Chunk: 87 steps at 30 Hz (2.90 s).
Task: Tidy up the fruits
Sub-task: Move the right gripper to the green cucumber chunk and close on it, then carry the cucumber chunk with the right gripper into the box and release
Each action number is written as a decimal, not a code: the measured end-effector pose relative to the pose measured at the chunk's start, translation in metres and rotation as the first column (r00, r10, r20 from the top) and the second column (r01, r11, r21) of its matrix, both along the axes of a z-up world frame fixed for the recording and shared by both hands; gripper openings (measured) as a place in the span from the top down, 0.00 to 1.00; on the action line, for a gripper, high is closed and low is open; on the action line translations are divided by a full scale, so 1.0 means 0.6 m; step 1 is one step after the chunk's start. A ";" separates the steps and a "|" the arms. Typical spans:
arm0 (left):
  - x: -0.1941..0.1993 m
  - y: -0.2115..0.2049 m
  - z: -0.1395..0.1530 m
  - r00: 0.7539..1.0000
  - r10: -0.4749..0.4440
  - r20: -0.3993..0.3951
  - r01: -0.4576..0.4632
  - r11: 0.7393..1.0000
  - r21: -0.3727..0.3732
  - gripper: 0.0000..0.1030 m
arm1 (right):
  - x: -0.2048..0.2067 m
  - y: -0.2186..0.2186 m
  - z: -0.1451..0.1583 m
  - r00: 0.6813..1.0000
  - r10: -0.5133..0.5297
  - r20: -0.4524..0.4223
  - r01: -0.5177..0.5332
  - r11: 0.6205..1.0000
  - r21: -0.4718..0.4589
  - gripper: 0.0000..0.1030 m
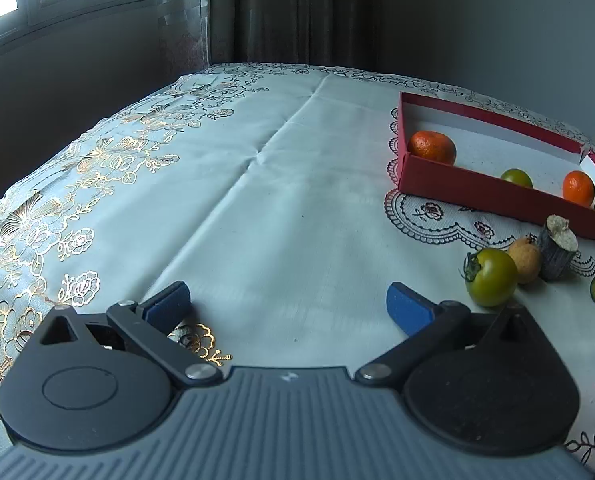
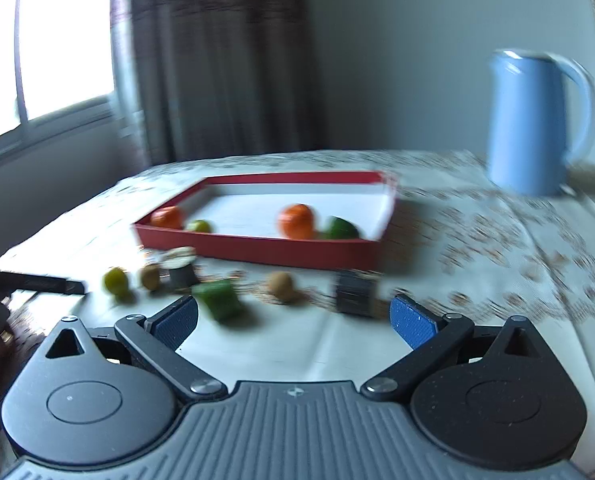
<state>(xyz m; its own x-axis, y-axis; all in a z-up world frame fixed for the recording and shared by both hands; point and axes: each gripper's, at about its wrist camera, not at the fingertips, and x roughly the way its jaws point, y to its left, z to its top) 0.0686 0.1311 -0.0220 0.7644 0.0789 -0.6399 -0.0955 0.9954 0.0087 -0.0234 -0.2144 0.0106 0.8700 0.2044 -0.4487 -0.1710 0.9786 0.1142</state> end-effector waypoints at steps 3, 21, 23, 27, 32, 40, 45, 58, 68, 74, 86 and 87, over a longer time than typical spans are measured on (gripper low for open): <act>0.000 0.000 0.000 1.000 0.001 0.001 -0.001 1.000 -0.002 0.00 | 0.000 0.039 0.004 0.998 0.064 0.019 -0.063 0.996 -0.067 0.00; -0.002 0.002 -0.001 1.000 0.001 0.001 -0.001 1.000 -0.006 0.00 | 0.087 0.111 -0.030 0.982 0.169 -0.082 -0.178 0.977 -0.120 0.33; -0.002 0.002 -0.001 1.000 0.001 0.001 -0.001 1.000 -0.006 0.00 | 0.097 0.114 -0.036 0.980 0.173 -0.103 -0.185 0.976 -0.116 0.43; -0.002 0.002 -0.001 1.000 0.001 0.001 -0.001 1.000 -0.006 0.00 | 0.105 0.117 -0.039 0.979 0.172 -0.110 -0.185 0.975 -0.121 0.44; -0.002 0.002 -0.002 1.000 0.000 0.001 0.000 1.000 -0.006 0.00 | 0.115 0.117 -0.037 0.981 0.160 -0.109 -0.174 0.976 -0.129 0.47; -0.002 0.002 -0.002 1.000 0.000 0.001 0.000 1.000 -0.006 0.00 | 0.128 0.116 -0.045 0.978 0.151 -0.146 -0.170 0.978 -0.124 0.61; -0.002 0.002 -0.002 1.000 0.000 0.001 0.000 1.000 -0.006 0.00 | 0.132 0.111 -0.046 0.980 0.133 -0.151 -0.151 0.981 -0.120 0.69; -0.002 0.002 -0.003 1.000 -0.001 0.001 0.001 1.000 -0.005 0.00 | 0.119 0.107 -0.038 0.984 0.132 -0.120 -0.145 0.984 -0.106 0.72; -0.002 0.002 -0.003 1.000 -0.001 0.001 0.001 1.000 -0.005 0.00 | 0.097 0.087 -0.032 0.990 0.108 -0.091 -0.115 0.991 -0.070 0.72; -0.002 0.002 -0.003 1.000 -0.001 0.001 0.001 1.000 -0.005 0.00 | 0.106 0.092 -0.016 0.993 0.102 -0.055 -0.106 0.991 -0.078 0.72; -0.003 0.003 -0.003 1.000 -0.002 0.002 0.002 1.000 -0.005 0.00 | 0.158 0.091 0.043 0.997 0.046 0.061 -0.042 0.996 -0.073 0.72; -0.003 0.003 -0.003 1.000 -0.002 0.002 0.002 1.000 -0.005 0.00 | 0.162 0.088 0.049 0.997 0.037 0.072 -0.032 0.997 -0.069 0.72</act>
